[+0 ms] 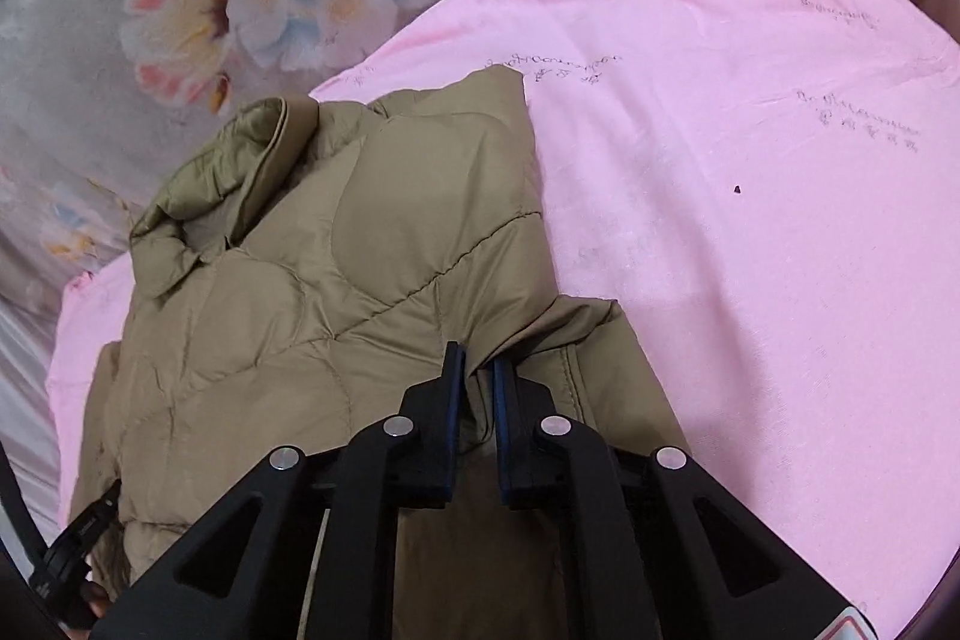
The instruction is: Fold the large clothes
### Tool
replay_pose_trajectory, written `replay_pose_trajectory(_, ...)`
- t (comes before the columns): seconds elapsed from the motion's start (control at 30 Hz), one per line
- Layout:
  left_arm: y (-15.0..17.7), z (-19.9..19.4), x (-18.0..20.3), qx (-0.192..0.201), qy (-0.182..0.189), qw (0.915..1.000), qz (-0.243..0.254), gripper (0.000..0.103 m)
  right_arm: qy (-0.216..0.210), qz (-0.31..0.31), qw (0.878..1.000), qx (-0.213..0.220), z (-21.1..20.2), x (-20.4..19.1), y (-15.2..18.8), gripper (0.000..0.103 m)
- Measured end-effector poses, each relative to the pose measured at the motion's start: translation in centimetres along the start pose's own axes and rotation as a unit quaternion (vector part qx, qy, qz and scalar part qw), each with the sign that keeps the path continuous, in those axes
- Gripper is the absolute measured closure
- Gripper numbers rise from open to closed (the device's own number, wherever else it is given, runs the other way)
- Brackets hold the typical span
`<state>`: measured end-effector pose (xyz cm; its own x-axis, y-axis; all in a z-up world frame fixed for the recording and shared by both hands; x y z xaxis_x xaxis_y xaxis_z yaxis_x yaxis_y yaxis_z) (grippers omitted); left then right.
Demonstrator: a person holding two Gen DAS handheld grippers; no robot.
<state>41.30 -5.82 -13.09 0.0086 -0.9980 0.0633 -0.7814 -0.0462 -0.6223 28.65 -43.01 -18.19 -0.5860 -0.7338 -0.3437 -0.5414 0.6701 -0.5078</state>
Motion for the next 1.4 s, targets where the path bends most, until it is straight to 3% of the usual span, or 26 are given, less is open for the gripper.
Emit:
replay_pose_trajectory(0.1, 0.3, -0.1, -0.3, 0.01, 0.002, 0.9999, -0.003, 0.098, 0.045, -0.011, 0.998, 0.03, -2.5, -0.1, 0.5, 0.087)
replay_pose_trajectory(0.17, 0.5, -0.6, -0.9, 0.012, 0.007, 0.9998, -0.014, 0.09, 0.071, -0.028, 0.993, 0.09, -5.8, -0.9, 0.5, 0.084)
replay_pose_trajectory(0.27, 0.6, -2.5, -1.6, 0.021, -0.014, 0.9994, -0.023, 0.076, 0.047, -0.091, 0.987, 0.128, -8.6, -4.8, 0.9, 0.082)
replay_pose_trajectory(0.4, -1.7, -7.3, -0.6, 0.063, 0.026, 0.9968, -0.041, 0.052, -0.009, -0.166, 0.981, 0.097, -7.3, -10.6, 2.1, 0.082)
replay_pose_trajectory(0.47, -2.7, -8.2, 1.0, 0.074, 0.032, 0.9964, -0.026, 0.048, -0.019, -0.19, 0.979, 0.068, -5.0, -12.7, 3.2, 0.082)
replay_pose_trajectory(0.53, -2.8, -7.4, 2.7, 0.065, 0.026, 0.9976, -0.002, 0.048, -0.024, -0.196, 0.98, 0.033, -2.6, -13.6, 4.6, 0.082)
replay_pose_trajectory(0.6, -1.7, -4.5, 4.3, 0.03, 0.014, 0.9991, 0.026, 0.048, -0.025, -0.189, 0.982, -0.009, -0.1, -13.5, 6.0, 0.082)
replay_pose_trajectory(0.7, 0.5, -0.8, 4.6, -0.004, 0.009, 0.9992, 0.04, 0.046, -0.033, -0.174, 0.984, -0.029, 1.4, -12.8, 7.0, 0.082)
replay_pose_trajectory(0.83, 1.0, -0.6, 4.2, 0.013, 0.018, 0.9993, 0.03, 0.042, -0.058, -0.15, 0.986, -0.033, 1.9, -12.0, 7.2, 0.082)
replay_pose_trajectory(1.0, 1.2, -0.2, 4.6, 0.018, -0.006, 0.9987, 0.047, 0.041, -0.034, -0.171, 0.985, -0.018, 2.2, -12.4, 7.6, 0.082)
replay_pose_trajectory(1.13, 1.4, -0.1, 4.5, 0.018, -0.002, 0.9989, 0.043, 0.039, -0.032, -0.169, 0.985, -0.018, 2.2, -12.1, 7.6, 0.084)
replay_pose_trajectory(1.2, 1.5, -0.6, 4.1, 0.021, 0.023, 0.9991, 0.028, 0.032, -0.03, -0.167, 0.985, -0.017, 2.1, -12.1, 7.6, 0.084)
replay_pose_trajectory(1.27, 1.7, -2.1, 2.9, 0.031, 0.048, 0.9984, 0.004, 0.032, -0.032, -0.166, 0.986, -0.016, 2.0, -12.1, 7.7, 0.084)
replay_pose_trajectory(1.37, 2.0, -5.0, -1.3, 0.048, 0.039, 0.9974, -0.037, 0.01, -0.04, -0.16, 0.986, -0.016, 1.7, -11.9, 7.8, 0.084)
replay_pose_trajectory(1.4, 1.6, -6.3, -3.9, 0.059, 0.048, 0.995, -0.066, 0.009, -0.044, -0.157, 0.987, -0.015, 1.6, -11.8, 7.8, 0.083)
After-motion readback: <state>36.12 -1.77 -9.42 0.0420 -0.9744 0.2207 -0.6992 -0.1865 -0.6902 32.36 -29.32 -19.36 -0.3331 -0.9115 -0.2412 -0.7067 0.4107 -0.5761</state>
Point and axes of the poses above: each gripper's, at about its wrist camera, not at the fingertips, and z roughly the way its jaws point, x to its right, y to its underside, the point moved 8 cm from there along z, roughly the way its jaws point, and after that the axes turned 2 degrees about -x, right-handed, at the moved point
